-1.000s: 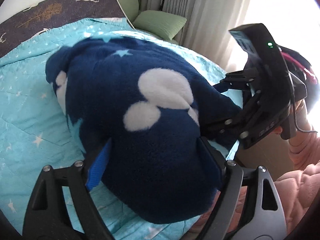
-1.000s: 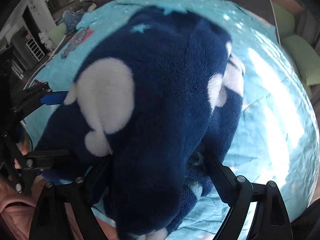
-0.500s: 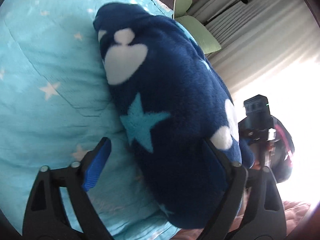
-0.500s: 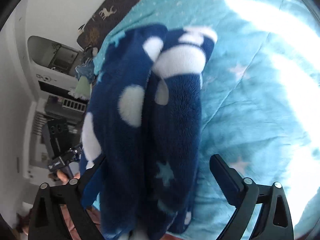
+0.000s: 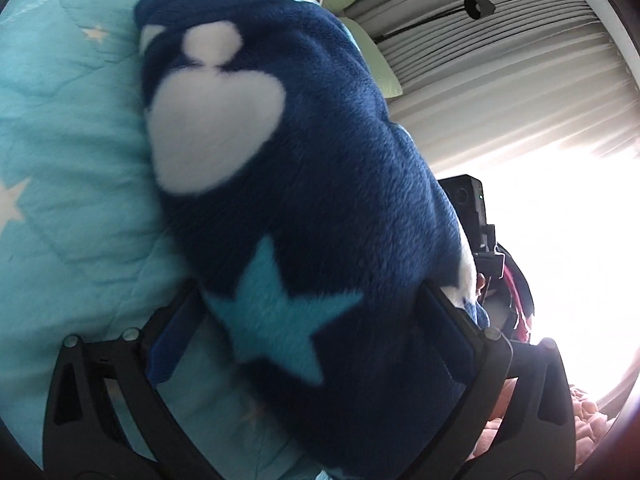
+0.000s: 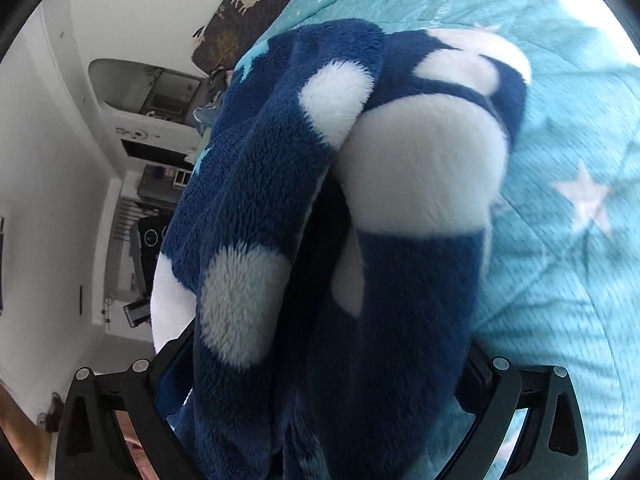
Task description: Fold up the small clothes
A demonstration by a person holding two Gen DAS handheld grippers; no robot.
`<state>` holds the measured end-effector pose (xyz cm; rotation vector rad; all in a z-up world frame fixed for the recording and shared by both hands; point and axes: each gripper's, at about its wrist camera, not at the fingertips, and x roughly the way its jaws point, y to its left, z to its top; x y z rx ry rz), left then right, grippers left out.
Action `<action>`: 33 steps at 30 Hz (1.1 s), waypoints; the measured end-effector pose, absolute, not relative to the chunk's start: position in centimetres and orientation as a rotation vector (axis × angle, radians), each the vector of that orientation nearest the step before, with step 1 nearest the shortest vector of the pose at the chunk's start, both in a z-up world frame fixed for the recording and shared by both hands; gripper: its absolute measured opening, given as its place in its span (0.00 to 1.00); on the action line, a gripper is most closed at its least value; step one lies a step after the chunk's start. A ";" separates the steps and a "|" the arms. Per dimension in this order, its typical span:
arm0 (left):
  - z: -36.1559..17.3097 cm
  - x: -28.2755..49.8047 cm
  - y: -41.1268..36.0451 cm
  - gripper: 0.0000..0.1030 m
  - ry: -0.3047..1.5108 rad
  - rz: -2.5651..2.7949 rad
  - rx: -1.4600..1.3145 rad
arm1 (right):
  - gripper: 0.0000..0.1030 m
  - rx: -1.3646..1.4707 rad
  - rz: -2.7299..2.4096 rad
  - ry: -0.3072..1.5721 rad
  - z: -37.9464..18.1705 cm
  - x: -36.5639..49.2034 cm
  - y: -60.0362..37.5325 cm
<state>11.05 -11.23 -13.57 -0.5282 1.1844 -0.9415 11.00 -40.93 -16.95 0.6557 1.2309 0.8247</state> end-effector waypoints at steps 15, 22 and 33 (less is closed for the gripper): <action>0.9 9.1 -10.9 0.65 0.782 -0.956 -0.323 | 0.66 0.538 0.825 0.869 -5.6 9.2 -41.2; 12.3 14.6 -12.9 0.66 0.566 -0.867 -0.177 | 0.67 0.509 0.823 0.735 4.6 15.7 -43.1; 19.1 25.9 -17.0 0.66 0.493 -0.859 -0.048 | 0.69 0.427 0.734 0.617 14.9 25.8 -44.8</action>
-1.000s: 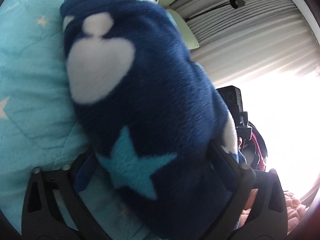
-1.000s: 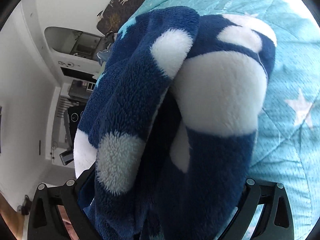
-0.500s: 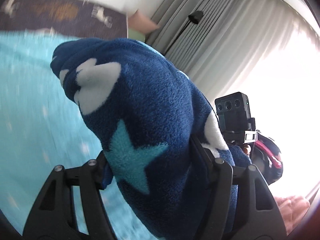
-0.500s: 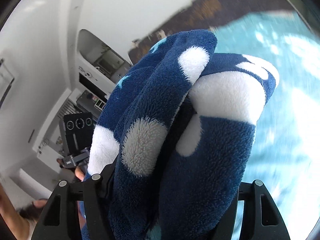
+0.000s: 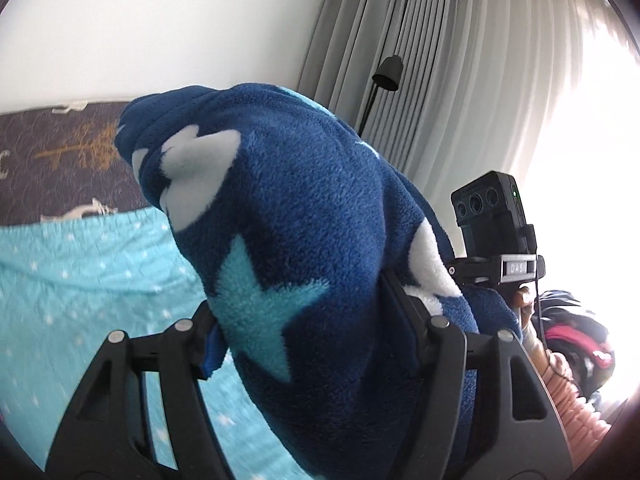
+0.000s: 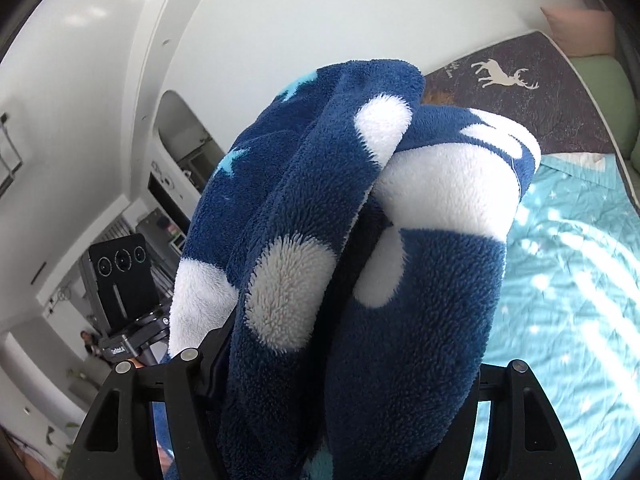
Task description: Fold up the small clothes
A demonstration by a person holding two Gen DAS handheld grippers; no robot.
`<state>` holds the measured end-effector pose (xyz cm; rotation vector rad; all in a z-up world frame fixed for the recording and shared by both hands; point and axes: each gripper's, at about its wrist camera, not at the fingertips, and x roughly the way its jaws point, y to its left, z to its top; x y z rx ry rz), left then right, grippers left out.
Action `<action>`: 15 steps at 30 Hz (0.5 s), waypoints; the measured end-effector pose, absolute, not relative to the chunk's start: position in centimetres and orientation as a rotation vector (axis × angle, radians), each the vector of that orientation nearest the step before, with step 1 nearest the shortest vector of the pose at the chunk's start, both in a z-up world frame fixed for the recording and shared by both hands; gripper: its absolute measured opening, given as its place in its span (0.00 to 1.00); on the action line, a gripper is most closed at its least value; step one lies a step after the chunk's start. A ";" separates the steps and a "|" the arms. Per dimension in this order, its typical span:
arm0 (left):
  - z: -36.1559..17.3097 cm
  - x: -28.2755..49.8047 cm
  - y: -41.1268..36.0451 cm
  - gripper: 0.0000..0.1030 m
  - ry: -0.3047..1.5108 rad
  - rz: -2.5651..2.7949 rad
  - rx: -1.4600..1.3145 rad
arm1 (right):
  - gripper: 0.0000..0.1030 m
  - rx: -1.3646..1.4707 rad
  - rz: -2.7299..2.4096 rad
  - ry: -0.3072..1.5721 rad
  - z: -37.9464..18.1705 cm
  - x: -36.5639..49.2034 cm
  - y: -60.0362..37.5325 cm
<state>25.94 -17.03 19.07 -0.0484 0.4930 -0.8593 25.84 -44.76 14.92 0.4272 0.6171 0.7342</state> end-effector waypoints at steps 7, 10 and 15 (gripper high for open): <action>15.4 35.0 -19.1 0.66 0.512 -0.787 -0.073 | 0.70 0.511 0.699 0.637 11.9 33.9 -47.6; 12.0 40.0 -20.2 0.66 0.564 -0.774 -0.105 | 0.70 0.575 0.683 0.679 8.2 37.9 -48.3; 6.9 45.7 -21.2 0.66 0.640 -0.748 -0.160 | 0.69 0.616 0.608 0.739 4.0 43.5 -48.9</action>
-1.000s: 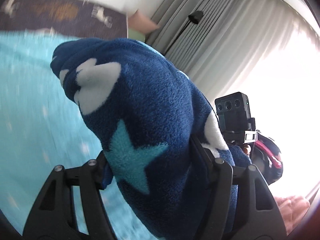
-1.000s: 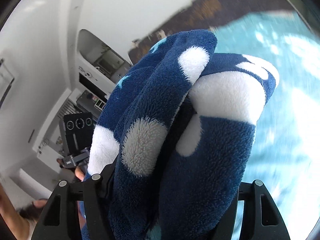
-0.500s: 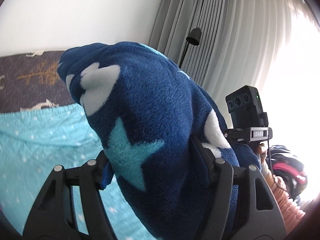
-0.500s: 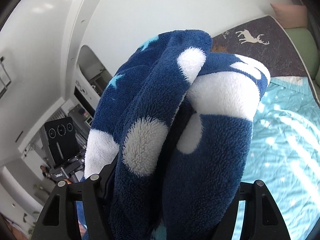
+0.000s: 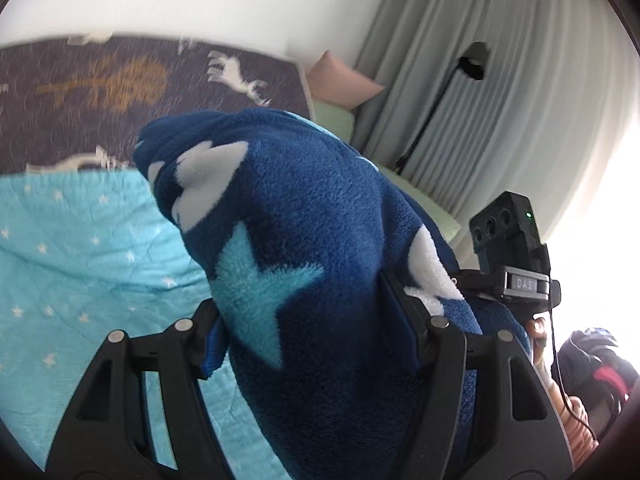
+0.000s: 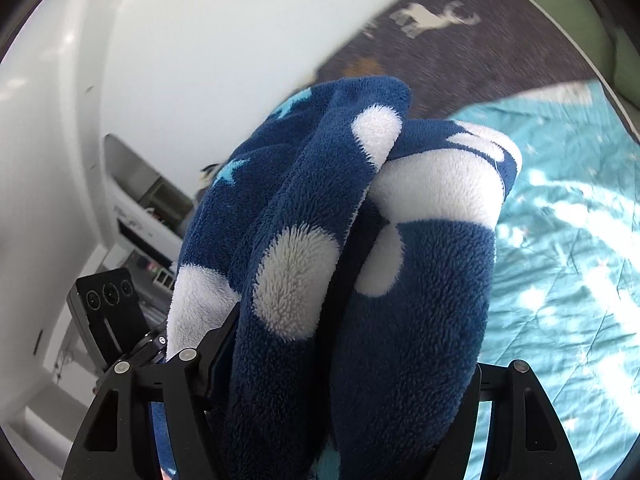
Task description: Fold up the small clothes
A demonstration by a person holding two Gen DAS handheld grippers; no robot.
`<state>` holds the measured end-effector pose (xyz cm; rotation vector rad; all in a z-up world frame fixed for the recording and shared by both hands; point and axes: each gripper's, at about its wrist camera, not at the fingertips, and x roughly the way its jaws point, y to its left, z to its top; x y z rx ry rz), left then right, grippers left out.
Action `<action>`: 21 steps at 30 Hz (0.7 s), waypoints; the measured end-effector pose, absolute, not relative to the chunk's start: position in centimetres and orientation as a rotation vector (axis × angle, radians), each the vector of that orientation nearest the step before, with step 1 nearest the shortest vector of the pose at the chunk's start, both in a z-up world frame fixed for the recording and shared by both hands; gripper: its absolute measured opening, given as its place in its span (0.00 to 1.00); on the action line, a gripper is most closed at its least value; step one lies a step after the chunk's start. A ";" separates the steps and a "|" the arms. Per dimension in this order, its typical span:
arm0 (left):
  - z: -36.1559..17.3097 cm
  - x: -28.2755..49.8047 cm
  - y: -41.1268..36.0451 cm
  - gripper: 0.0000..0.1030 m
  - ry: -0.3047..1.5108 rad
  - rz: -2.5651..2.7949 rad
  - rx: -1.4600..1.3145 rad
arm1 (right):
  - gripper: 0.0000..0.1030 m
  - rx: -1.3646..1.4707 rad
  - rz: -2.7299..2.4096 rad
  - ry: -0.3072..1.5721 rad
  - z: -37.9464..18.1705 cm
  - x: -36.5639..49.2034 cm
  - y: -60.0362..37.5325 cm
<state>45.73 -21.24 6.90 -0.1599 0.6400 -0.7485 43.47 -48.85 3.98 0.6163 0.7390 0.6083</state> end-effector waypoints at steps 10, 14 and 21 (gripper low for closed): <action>-7.9 51.7 -23.8 0.64 0.801 -0.419 0.114 | 0.69 0.538 0.388 0.888 -7.9 51.2 -48.4; -9.4 51.6 -20.7 0.67 0.842 -0.493 -0.173 | 0.84 0.691 0.386 0.875 -12.7 51.0 -49.5; -6.6 48.8 -21.5 0.66 0.772 -0.436 -0.105 | 0.88 0.636 0.294 0.876 -10.5 48.7 -49.4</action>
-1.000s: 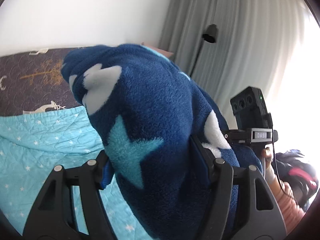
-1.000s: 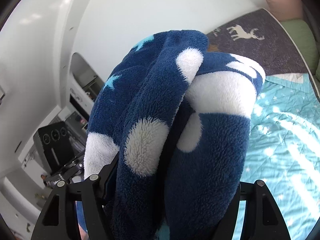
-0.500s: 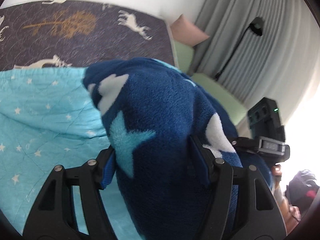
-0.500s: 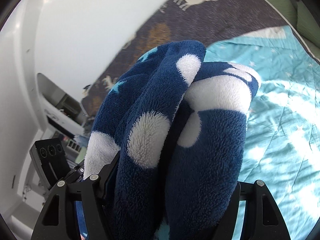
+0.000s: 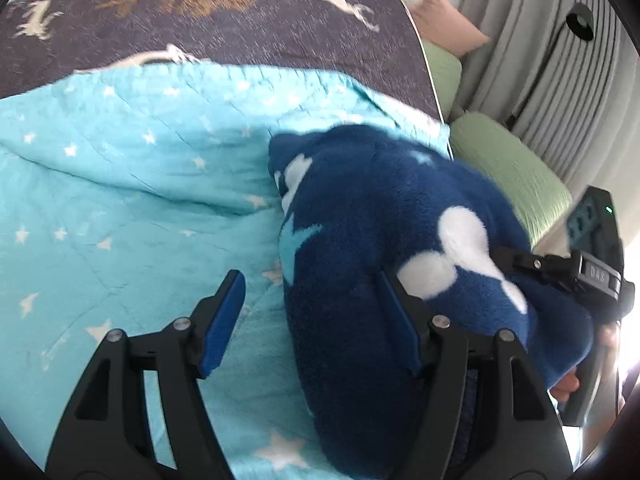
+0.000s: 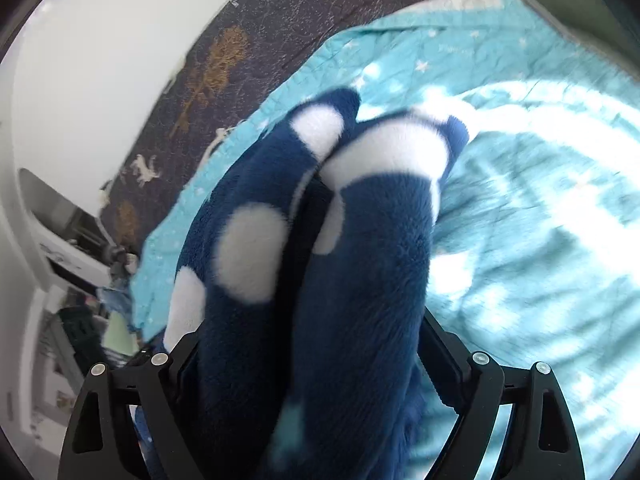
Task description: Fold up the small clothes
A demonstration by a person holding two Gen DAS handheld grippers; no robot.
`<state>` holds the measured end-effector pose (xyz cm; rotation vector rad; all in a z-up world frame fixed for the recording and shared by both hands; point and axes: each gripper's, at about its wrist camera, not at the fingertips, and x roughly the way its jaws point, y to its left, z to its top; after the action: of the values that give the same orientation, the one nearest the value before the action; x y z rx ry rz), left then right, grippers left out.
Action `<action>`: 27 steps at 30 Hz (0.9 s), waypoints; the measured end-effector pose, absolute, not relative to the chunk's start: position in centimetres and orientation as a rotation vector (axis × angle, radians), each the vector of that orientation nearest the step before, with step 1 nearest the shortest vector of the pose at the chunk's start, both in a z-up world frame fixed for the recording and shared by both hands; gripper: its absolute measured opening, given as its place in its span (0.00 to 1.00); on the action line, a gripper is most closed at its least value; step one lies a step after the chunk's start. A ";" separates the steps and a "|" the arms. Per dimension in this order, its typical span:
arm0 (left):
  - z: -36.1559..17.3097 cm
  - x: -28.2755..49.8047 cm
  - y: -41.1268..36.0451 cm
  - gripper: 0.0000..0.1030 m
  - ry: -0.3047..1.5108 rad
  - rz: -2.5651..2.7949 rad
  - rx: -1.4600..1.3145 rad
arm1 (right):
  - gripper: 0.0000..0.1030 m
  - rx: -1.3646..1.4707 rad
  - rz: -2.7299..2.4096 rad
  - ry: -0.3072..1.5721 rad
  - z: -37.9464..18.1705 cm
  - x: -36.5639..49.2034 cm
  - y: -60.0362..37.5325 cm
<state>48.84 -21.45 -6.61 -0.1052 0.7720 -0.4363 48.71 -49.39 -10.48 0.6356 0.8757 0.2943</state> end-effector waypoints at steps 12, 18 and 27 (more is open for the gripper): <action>0.9 35.6 -23.1 0.77 0.659 -0.484 0.052 | 0.87 0.325 0.074 0.775 -1.4 33.2 -48.1; 4.9 27.2 -22.3 0.83 0.586 -0.450 0.065 | 0.87 0.147 -0.118 0.646 1.7 22.5 -44.0; 6.7 16.4 -19.7 0.84 0.492 -0.416 0.092 | 0.87 0.153 -0.146 0.594 3.6 12.6 -39.7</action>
<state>16.42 -19.71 6.73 0.0920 0.4924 -0.4163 12.59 -39.67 3.55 0.1526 0.5937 -0.1458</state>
